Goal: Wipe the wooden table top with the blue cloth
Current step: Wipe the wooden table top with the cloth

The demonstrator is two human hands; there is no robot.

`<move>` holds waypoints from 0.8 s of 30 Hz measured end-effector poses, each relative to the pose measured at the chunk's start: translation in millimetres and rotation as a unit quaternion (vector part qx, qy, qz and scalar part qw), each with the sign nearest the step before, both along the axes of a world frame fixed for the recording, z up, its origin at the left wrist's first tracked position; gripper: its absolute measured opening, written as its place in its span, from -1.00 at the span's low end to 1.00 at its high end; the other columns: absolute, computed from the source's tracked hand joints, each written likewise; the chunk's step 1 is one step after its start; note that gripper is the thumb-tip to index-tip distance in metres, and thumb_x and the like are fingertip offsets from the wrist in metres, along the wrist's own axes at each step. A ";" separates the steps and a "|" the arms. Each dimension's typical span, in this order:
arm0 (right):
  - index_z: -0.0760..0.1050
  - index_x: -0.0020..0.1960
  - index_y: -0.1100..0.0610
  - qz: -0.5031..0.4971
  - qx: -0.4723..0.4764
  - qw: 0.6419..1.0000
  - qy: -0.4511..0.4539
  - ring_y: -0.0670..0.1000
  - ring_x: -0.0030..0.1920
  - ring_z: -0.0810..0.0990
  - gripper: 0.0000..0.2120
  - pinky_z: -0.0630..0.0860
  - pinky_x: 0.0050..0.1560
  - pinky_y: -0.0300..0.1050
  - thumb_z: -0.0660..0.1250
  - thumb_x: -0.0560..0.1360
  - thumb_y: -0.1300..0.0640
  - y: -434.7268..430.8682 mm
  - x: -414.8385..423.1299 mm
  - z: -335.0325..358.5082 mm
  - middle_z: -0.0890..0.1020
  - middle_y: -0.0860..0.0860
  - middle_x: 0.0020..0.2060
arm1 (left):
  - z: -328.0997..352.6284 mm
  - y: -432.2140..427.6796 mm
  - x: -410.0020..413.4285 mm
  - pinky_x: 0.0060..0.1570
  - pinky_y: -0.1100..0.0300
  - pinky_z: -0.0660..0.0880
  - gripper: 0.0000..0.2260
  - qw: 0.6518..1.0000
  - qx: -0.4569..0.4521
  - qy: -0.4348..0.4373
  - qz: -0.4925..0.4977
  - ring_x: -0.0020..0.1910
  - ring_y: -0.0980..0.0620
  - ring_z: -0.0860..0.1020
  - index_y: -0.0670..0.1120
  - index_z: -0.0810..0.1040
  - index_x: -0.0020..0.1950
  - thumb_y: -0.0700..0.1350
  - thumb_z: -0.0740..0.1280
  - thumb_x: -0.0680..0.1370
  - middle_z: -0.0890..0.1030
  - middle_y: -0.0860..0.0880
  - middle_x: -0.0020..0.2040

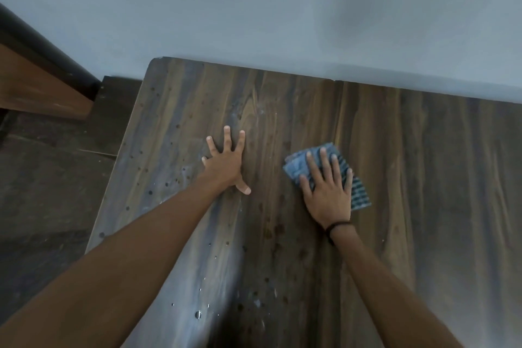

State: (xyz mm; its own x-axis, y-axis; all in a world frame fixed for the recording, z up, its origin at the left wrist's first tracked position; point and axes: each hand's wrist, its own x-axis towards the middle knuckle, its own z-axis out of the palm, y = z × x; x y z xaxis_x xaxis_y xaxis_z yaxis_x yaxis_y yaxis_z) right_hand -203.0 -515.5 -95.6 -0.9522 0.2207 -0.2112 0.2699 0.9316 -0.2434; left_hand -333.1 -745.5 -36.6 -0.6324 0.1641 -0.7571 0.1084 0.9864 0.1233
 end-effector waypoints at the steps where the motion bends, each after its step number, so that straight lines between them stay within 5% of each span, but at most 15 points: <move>1: -0.02 0.62 -0.19 -0.016 -0.009 1.000 -0.004 0.03 0.62 -0.06 -0.43 -0.14 0.55 0.28 -0.02 0.65 -0.24 2.7 -25.1 0.8 -0.02 -0.11 0.62 | -0.1 -0.6 -0.6 0.41 -0.50 0.06 0.38 1.000 0.001 -0.002 0.001 0.50 -0.44 -0.39 0.09 -0.45 0.58 0.11 0.67 0.26 -0.57 -0.05 0.52; 13: -0.14 0.64 -0.11 -0.080 -0.045 0.995 -0.040 0.05 0.61 -0.22 -0.40 -0.29 0.53 0.28 -0.14 0.65 -0.24 34.2 -225.4 9.6 -0.16 -0.06 0.62 | -2.2 3.1 -4.9 0.38 -0.50 0.11 0.41 1.000 -0.016 -0.003 -0.007 0.50 -0.47 -0.37 0.13 -0.51 0.54 0.13 0.67 0.23 -0.58 -0.05 0.51; 24: -0.05 0.63 -0.11 -0.031 -0.021 0.999 -0.002 0.04 0.62 -0.08 -0.40 -0.17 0.55 0.26 -0.09 0.65 -0.26 -38.9 -41.8 3.7 -0.01 -0.07 0.63 | -4.3 4.0 -5.3 0.39 -0.49 0.09 0.42 1.000 -0.012 0.006 0.003 0.50 -0.44 -0.39 0.14 -0.51 0.54 0.11 0.68 0.22 -0.60 -0.02 0.50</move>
